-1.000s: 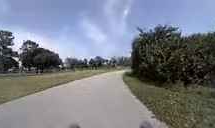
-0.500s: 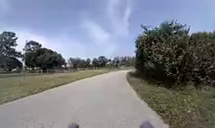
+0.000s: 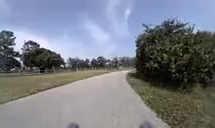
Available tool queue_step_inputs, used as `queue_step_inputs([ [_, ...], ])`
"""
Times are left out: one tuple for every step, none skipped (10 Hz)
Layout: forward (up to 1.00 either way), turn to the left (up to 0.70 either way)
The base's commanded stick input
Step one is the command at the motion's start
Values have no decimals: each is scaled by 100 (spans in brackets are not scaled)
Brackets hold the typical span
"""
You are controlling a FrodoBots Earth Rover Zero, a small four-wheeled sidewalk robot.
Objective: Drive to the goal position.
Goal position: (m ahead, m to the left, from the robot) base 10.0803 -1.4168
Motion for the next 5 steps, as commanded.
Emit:
queue_step_inputs([
  [70,0],
  [70,0],
  [70,0],
  [70,0],
  [70,0],
])
